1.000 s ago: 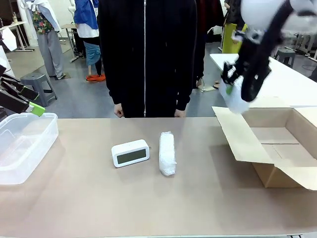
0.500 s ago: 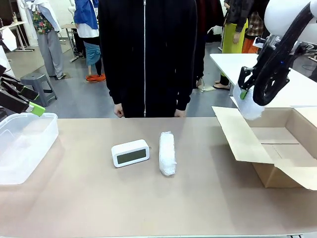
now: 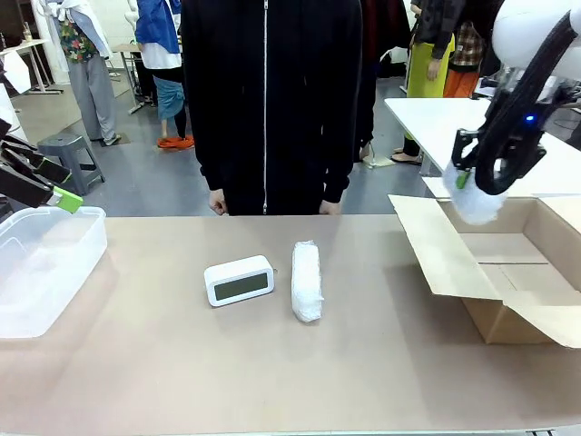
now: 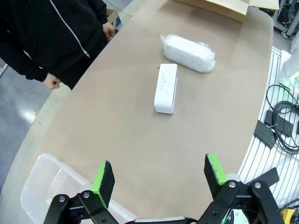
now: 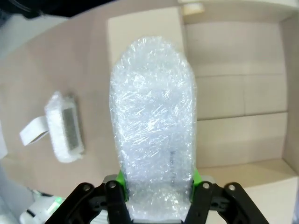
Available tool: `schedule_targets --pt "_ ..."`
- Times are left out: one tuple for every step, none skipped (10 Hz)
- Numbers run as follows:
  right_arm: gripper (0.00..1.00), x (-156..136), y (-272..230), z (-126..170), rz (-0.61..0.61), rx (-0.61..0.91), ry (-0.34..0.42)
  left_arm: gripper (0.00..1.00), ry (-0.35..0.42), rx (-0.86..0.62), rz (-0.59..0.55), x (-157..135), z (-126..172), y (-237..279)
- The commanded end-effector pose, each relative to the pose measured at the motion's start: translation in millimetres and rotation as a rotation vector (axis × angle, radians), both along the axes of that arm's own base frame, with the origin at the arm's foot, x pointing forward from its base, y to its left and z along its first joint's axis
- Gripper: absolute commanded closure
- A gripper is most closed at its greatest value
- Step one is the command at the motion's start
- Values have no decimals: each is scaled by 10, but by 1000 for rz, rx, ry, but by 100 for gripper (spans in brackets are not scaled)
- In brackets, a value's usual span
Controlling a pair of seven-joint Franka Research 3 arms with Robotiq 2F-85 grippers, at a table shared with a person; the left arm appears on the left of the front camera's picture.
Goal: Separate and place wrapped and unwrapped clocks.
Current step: If the picked Digital clock is wrapped, place it in the Package Box ; if not, place it in the Organizing box.
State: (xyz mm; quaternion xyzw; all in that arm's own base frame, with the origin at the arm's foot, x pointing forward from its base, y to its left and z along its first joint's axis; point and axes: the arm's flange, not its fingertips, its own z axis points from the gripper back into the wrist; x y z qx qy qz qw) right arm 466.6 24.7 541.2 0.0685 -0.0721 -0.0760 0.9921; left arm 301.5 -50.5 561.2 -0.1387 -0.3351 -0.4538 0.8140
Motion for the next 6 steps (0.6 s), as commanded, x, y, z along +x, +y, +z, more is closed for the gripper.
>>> schedule_targets --pt "48 305 -331 -67 10 -82 80 0 0 -8 -14 9 -10 13" --pt "48 415 -400 -160 8 -91 104 0 0 -8 -14 9 -10 13" --pt "48 518 -433 -278 -14 -96 103 0 0 -8 -14 9 -10 13" --pt "48 635 -481 -425 -53 -107 107 0 0 -8 -14 9 -10 13" --pt "48 706 -555 -576 -93 -117 112 0 0 -8 -14 9 -10 13" --pt "48 734 -629 -712 -94 -114 126 0 0 -8 -14 9 -10 13"
